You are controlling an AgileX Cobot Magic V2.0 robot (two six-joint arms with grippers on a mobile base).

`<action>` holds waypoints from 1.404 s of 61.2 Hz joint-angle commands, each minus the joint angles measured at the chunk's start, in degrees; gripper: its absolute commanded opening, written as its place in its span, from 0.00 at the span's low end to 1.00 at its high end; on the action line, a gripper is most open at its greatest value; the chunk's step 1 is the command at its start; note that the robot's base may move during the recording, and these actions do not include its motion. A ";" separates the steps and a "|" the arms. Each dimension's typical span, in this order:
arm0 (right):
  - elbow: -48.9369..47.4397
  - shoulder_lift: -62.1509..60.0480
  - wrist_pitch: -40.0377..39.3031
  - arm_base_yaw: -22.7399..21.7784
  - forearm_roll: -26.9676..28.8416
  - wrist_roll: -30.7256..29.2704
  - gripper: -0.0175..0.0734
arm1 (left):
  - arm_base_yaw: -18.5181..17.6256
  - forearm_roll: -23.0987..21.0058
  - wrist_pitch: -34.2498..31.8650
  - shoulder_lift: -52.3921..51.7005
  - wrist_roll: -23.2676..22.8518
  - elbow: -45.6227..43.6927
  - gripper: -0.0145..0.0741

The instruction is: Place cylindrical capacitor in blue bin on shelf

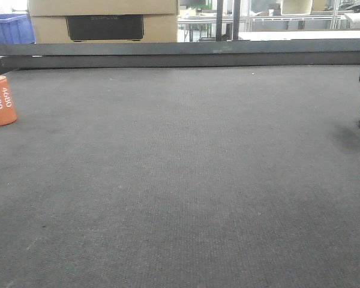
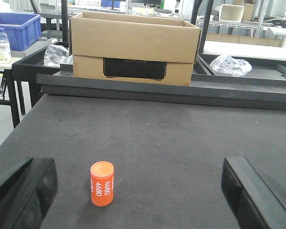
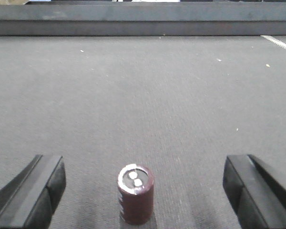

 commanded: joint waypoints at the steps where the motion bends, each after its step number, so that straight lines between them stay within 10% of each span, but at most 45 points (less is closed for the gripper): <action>1: -0.81 3.54 -3.89 0.09 1.20 -0.04 0.82 | -0.45 -0.13 -0.70 0.03 -0.40 -0.35 0.85; 46: -12.50 19.72 -5.22 0.09 2.64 -0.04 0.82 | -0.44 -0.13 -0.45 0.03 -0.40 -0.35 0.85; 52: -12.50 19.72 -5.96 0.09 2.64 -0.04 0.72 | -0.44 -0.13 -0.45 0.03 -0.40 -0.35 0.85; 70: -12.50 19.25 -5.68 0.09 2.64 -0.04 0.01 | -0.34 4.30 -0.53 0.26 -0.40 -0.23 0.85; 86: -11.61 8.56 1.13 0.09 2.64 -0.04 0.01 | -0.25 6.10 -4.52 7.21 -0.40 1.13 0.85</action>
